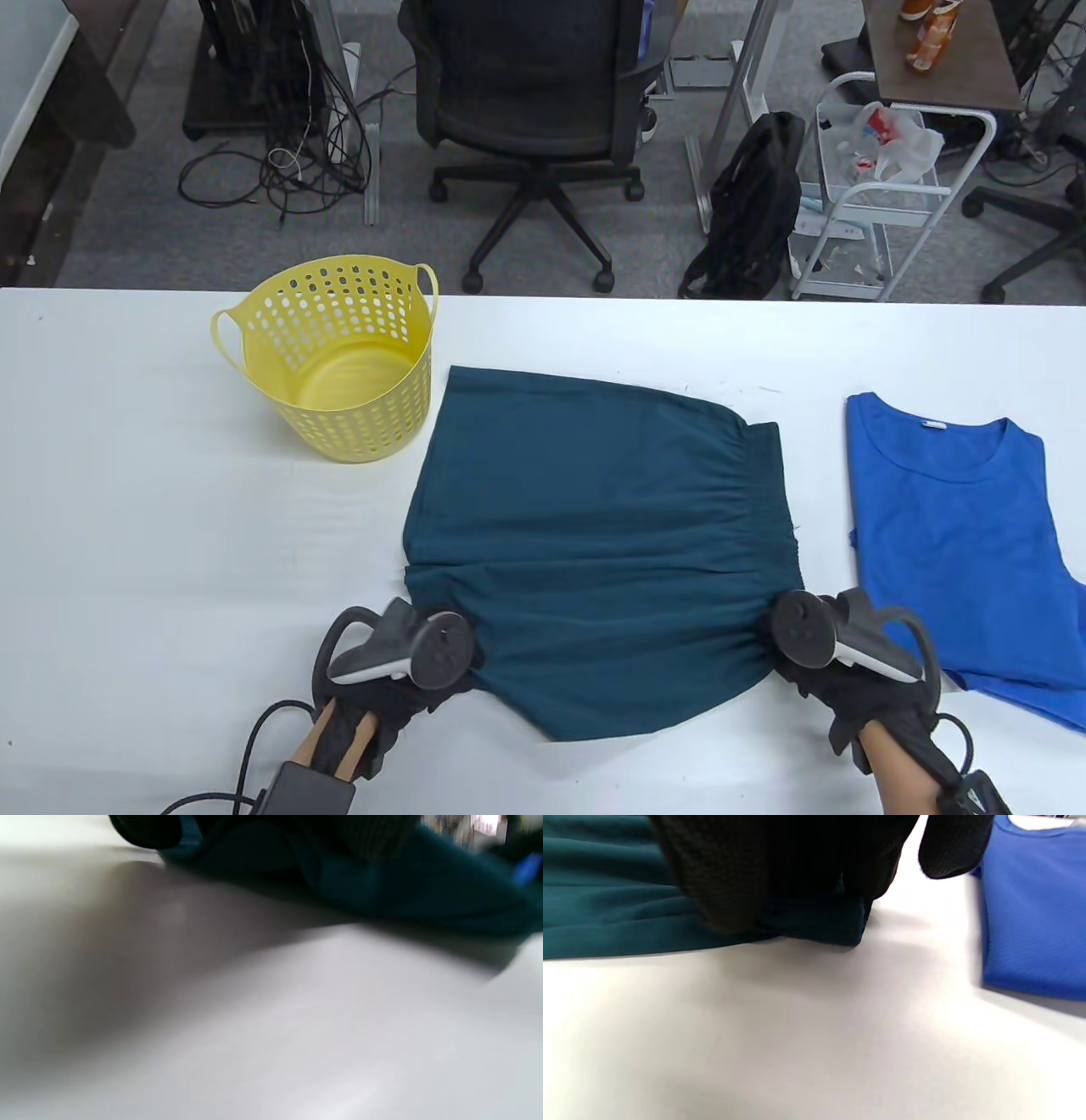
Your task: Fold and stack clothes and towels from laundry basket
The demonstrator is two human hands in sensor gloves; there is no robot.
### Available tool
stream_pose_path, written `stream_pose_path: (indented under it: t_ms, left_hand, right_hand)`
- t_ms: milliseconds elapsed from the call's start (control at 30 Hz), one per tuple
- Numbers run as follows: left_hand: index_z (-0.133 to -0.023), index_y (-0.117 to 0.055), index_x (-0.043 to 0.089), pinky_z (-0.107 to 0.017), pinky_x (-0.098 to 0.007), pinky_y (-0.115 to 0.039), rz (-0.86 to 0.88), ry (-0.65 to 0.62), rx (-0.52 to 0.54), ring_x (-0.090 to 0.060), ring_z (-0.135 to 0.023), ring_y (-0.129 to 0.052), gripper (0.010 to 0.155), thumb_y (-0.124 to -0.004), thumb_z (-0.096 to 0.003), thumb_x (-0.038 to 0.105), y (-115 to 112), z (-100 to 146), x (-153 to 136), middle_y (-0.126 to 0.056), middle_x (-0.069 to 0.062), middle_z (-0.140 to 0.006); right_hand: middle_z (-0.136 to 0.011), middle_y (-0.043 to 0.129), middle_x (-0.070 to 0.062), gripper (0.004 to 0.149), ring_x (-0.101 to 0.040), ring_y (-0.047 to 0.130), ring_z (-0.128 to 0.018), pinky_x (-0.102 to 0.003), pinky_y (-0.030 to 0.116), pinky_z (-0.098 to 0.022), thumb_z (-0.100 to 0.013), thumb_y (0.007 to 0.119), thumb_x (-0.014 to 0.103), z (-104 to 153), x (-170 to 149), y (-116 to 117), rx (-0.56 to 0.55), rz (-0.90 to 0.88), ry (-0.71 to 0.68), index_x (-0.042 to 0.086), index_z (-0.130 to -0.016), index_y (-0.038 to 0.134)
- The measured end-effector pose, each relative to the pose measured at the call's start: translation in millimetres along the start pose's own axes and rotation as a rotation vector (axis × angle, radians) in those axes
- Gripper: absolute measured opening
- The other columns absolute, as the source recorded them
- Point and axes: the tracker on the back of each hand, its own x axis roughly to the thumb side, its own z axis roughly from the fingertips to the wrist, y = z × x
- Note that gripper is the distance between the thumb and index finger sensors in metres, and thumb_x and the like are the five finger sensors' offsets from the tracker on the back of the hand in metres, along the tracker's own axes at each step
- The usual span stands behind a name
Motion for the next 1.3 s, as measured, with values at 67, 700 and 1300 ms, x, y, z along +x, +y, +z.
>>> stream_pose_path:
  t_ms: [67, 700, 1300]
  left_hand:
    - [-0.100, -0.072, 0.023, -0.073, -0.063, -0.066, 0.165, 0.064, 0.003, -0.037, -0.098, -0.081, 0.044, -0.065, -0.0623, 0.044, 4, 3, -13, -0.083, -0.011, -0.107]
    - [-0.084, -0.080, 0.044, -0.074, -0.059, -0.070, -0.356, 0.129, 0.176, -0.023, -0.102, -0.073, 0.033, -0.084, -0.0545, 0.031, -13, -11, -10, -0.057, -0.003, -0.122]
    - [-0.093, -0.068, 0.049, -0.076, -0.072, -0.054, -0.047, -0.079, 0.084, -0.047, -0.117, -0.053, 0.042, -0.077, -0.0527, 0.054, -10, 15, -29, -0.052, -0.012, -0.129]
  right_hand:
    - [-0.121, 0.052, -0.010, 0.071, -0.041, 0.061, -0.106, -0.070, 0.054, -0.074, -0.045, 0.089, 0.042, -1, -1, 0, 0.004, -0.005, -0.006, 0.019, -0.108, 0.066]
    - [-0.115, 0.059, -0.007, 0.051, -0.038, 0.064, -0.100, -0.068, 0.058, -0.073, -0.053, 0.082, 0.036, -8, -3, 4, -0.086, -0.083, -0.039, 0.022, -0.101, 0.072]
    - [-0.122, 0.044, -0.001, 0.071, -0.036, 0.051, -0.109, -0.072, 0.052, -0.075, -0.047, 0.092, 0.031, 0, -16, 9, 0.004, -0.123, -0.058, 0.028, -0.109, 0.059]
